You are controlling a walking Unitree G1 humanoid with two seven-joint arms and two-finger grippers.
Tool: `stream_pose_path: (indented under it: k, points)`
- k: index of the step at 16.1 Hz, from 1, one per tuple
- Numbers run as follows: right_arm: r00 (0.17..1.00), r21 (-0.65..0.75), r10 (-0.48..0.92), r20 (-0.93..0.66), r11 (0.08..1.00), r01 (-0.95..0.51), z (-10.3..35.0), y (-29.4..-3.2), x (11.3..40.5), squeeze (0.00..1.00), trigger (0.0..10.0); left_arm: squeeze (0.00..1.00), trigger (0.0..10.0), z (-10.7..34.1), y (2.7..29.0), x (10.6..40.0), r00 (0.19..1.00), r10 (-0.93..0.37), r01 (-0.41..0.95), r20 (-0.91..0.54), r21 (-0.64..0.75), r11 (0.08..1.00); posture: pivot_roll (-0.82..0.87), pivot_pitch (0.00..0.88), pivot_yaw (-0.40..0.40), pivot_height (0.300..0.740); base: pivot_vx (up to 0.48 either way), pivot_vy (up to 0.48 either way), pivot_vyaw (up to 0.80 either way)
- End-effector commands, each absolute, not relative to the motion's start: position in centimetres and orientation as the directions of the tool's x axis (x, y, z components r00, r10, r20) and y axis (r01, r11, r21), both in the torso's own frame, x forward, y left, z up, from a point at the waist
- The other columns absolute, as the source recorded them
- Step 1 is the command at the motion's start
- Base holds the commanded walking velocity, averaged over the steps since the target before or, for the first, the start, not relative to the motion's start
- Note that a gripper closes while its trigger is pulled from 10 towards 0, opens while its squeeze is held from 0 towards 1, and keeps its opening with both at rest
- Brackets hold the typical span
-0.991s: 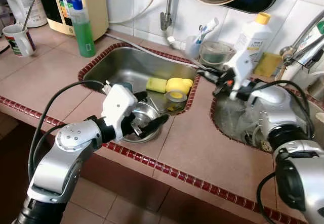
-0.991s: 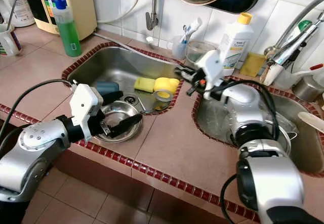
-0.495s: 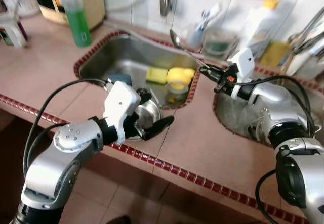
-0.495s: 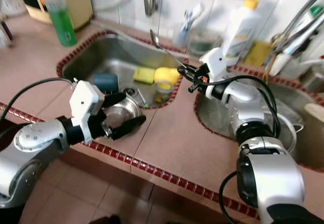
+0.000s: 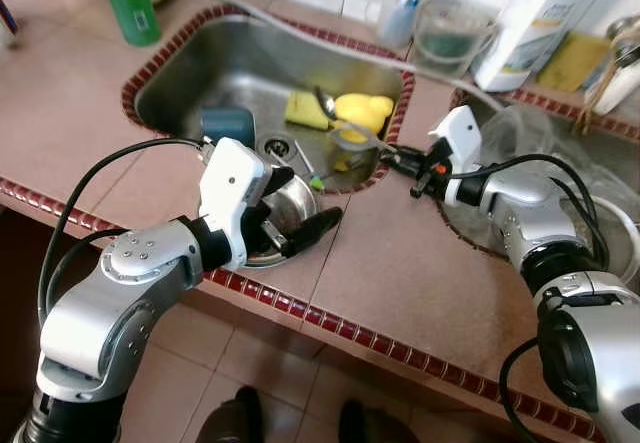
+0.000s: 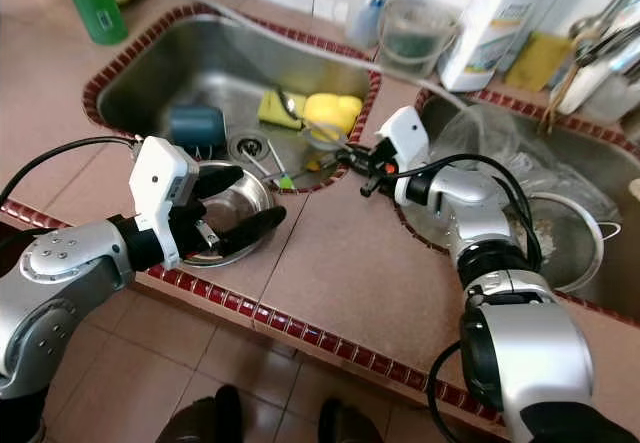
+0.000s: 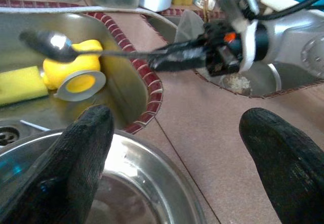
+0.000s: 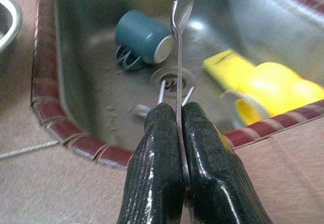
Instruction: Kitchen organization
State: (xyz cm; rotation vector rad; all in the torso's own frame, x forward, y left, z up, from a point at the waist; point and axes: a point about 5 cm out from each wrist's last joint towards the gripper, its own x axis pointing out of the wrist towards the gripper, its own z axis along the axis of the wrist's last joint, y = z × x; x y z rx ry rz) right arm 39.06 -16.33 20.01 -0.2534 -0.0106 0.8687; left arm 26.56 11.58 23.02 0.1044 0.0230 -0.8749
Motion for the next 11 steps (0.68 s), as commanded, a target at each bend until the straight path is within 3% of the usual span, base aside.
stream_pose_path:
  k: [1, 9, 10, 11]
  points:
    - [0.621, -0.232, 0.775, -0.115, 0.587, -0.776, 20.5, -16.1, 39.2, 0.00, 10.0, 0.00, 10.0, 23.2, 11.1, 25.9, 0.621, -0.781, 0.783, -0.064, 0.088, 0.616, -0.02, 0.325, -0.114, 0.740, 0.000, 0.000, 0.00]
    - [0.564, -0.276, 0.804, -0.188, 0.508, -0.816, 21.8, -14.4, 39.6, 0.00, 10.0, 0.00, 10.0, 23.1, 11.2, 24.9, 0.628, -0.774, 0.778, -0.076, 0.068, 0.625, 0.01, 0.326, -0.135, 0.740, 0.000, 0.000, 0.00]
    - [0.566, -0.278, 0.802, -0.189, 0.510, -0.814, 21.9, -14.3, 39.7, 1.00, 10.0, 0.00, 10.0, 23.2, 11.2, 24.9, 0.630, -0.773, 0.777, -0.077, 0.066, 0.627, 0.01, 0.326, -0.137, 0.740, 0.000, 0.000, 0.00]
    - [0.568, -0.277, 0.802, -0.187, 0.512, -0.813, 22.0, -14.3, 39.7, 1.00, 10.0, 0.00, 10.0, 23.2, 11.2, 24.8, 0.631, -0.772, 0.776, -0.076, 0.063, 0.628, 0.01, 0.326, -0.137, 0.740, 0.000, 0.000, 0.00]
